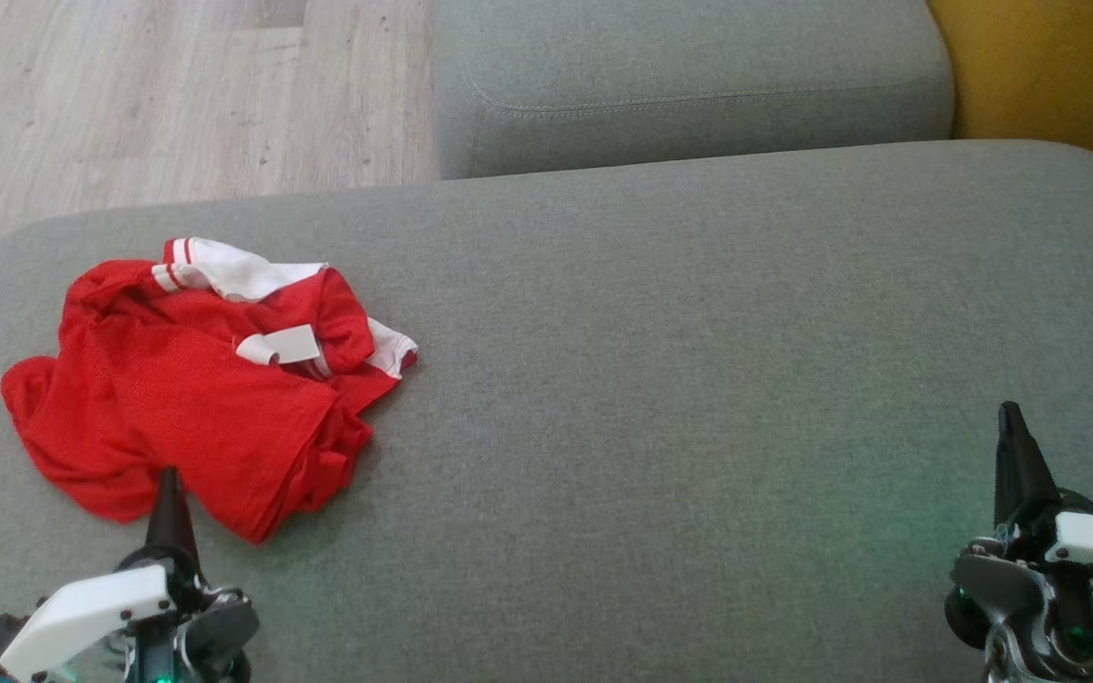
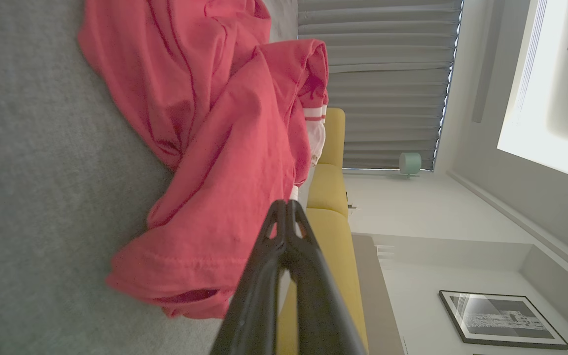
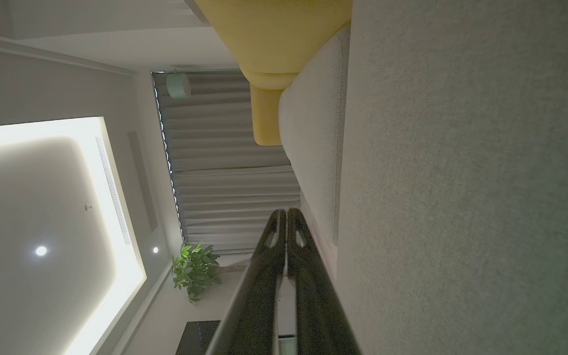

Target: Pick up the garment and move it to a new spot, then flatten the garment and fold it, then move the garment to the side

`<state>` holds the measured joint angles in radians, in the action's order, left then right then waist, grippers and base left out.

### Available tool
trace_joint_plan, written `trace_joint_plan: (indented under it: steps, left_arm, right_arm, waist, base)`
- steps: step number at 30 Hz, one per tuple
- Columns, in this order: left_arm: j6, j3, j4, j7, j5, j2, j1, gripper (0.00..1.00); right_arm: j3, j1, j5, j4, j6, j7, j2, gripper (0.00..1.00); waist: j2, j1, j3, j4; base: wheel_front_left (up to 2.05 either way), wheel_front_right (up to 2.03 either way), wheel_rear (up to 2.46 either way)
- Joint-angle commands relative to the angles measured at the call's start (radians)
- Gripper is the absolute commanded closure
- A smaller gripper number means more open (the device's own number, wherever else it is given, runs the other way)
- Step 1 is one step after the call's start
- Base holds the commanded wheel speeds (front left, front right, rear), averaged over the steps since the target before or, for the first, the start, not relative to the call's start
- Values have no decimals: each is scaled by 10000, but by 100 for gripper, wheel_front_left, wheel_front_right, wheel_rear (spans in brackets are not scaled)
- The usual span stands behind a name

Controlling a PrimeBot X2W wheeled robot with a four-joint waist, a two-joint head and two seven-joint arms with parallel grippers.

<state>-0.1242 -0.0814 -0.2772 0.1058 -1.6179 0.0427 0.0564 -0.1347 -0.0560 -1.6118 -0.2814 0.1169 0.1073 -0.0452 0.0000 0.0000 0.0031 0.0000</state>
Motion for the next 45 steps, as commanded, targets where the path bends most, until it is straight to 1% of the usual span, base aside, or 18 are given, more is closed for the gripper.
trace_joint_plan:
  steps: [1,9,10,13,18,25,30,35,36,45]
  left_arm:
    - [-65,-323,323,74,92,75,515,100]
    - [-65,-323,323,74,92,75,515,100]
    - [0,0,-1,0,0,0,1,0]
    - [9,34,-361,-11,0,-28,-151,0]
    - [6,205,-280,-159,118,-20,-160,0]
    - [3,236,-88,-338,684,-18,-195,0]
    - [6,262,139,-485,1460,-15,-237,0]
    - [159,354,404,-632,2299,-10,-274,0]
    - [218,429,508,-690,2666,-9,-284,0]
    - [419,753,851,-954,3998,-1,-344,0]
  right_arm:
    - [211,-519,30,366,138,58,-51,100]
    - [211,-519,30,366,138,58,-51,100]
    - [1,-1,0,1,0,0,0,0]
    - [35,169,-1,-364,-30,-8,30,0]
    - [203,184,138,-333,-23,-160,26,0]
    - [335,212,740,-255,-15,-337,23,0]
    - [421,254,1499,-101,-8,-485,20,0]
    - [471,307,2279,71,-2,-633,16,0]
    - [540,324,2654,170,1,-692,15,0]
    - [865,426,4092,467,13,-957,9,0]
  waist:
    - [0,0,0,0]
    - [0,0,0,0]
    - [0,0,0,0]
    - [0,0,2,0]
    - [0,0,-75,-1]
    - [0,0,-154,3]
    - [0,0,-206,9]
    - [0,0,-242,12]
    - [0,0,-253,12]
    - [0,0,-332,14]
  base:
    - [0,0,0]
    - [0,0,0]
    - [0,0,0]
    - [0,0,0]
    - [0,0,0]
    - [0,0,0]
    - [0,0,0]
    - [0,0,0]
    - [0,0,0]
    - [0,0,0]
